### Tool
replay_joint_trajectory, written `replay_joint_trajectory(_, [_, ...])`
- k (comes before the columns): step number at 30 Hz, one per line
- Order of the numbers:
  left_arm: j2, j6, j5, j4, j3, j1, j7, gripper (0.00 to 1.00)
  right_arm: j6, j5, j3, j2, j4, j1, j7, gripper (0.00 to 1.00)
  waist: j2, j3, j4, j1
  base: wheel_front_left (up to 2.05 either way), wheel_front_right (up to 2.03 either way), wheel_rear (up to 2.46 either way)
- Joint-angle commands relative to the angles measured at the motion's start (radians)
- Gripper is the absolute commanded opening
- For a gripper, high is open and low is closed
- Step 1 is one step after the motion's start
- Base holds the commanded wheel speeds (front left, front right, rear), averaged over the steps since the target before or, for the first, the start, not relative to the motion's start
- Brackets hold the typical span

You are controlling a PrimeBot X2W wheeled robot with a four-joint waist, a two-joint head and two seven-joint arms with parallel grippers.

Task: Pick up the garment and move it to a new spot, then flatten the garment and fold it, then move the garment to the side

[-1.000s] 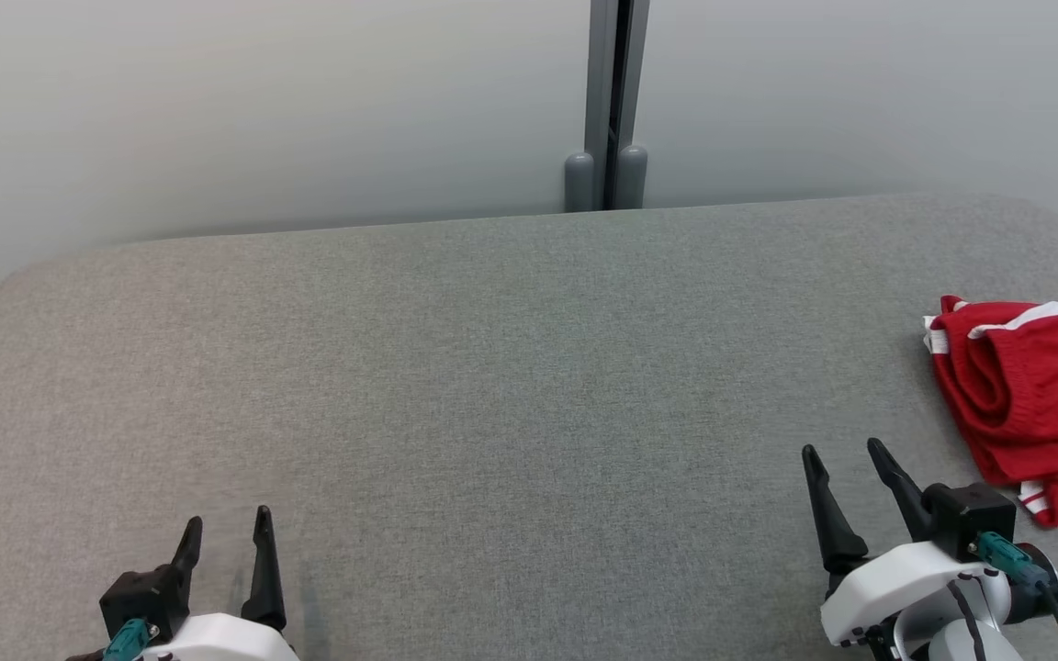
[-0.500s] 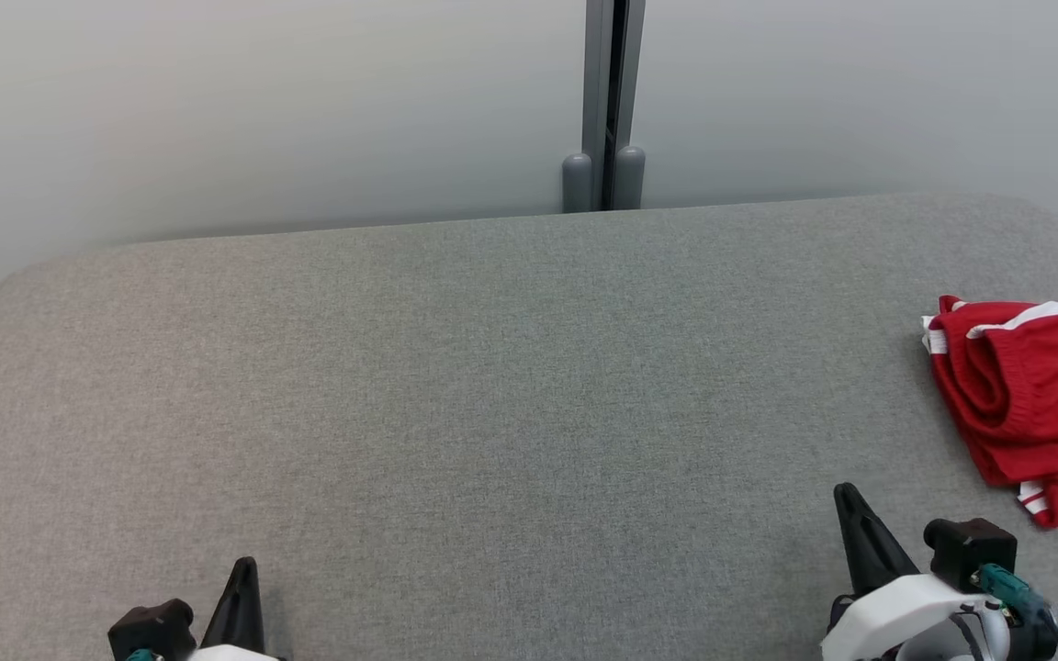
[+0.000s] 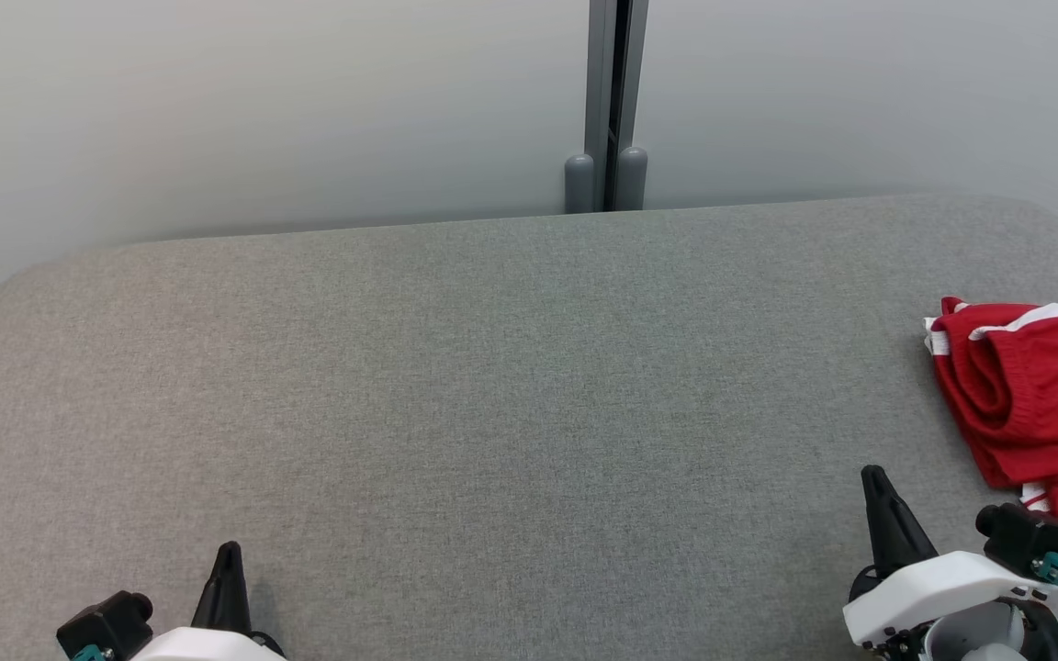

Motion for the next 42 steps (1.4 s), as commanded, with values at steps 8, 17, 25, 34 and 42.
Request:
replay_joint_trajectory(8, [0.011,-0.018,-0.154,-0.051,0.015,-0.035,0.038,0.00,0.000,0.163,-0.024,-0.008,-0.052,-0.003,0.042,0.00,0.0000,-0.001,0.002,0.0000,0.00,0.00,0.00])
replay_joint_trajectory(17, [0.012,-0.030,-0.279,-0.080,0.024,-0.042,0.073,0.00,0.000,0.294,-0.042,-0.010,-0.080,0.003,0.076,0.00,0.0000,-0.001,0.004,0.0000,0.00,0.00,0.00])
replay_joint_trajectory(25, [0.014,-0.039,-0.380,-0.103,0.033,-0.048,0.100,0.00,0.000,0.401,-0.056,-0.011,-0.102,0.007,0.104,0.00,0.0000,-0.002,0.006,0.0000,0.00,0.00,0.00])
replay_joint_trajectory(34, [0.014,-0.048,-0.473,-0.124,0.040,-0.053,0.126,0.00,0.000,0.499,-0.070,-0.012,-0.124,0.012,0.130,0.00,0.0000,-0.003,0.008,0.0000,0.00,0.00,0.00])
replay_joint_trajectory(42, [0.015,-0.056,-0.560,-0.143,0.046,-0.057,0.150,0.00,0.000,0.590,-0.083,-0.013,-0.142,0.017,0.154,0.00,0.0000,-0.003,0.010,0.0000,0.00,0.00,0.00])
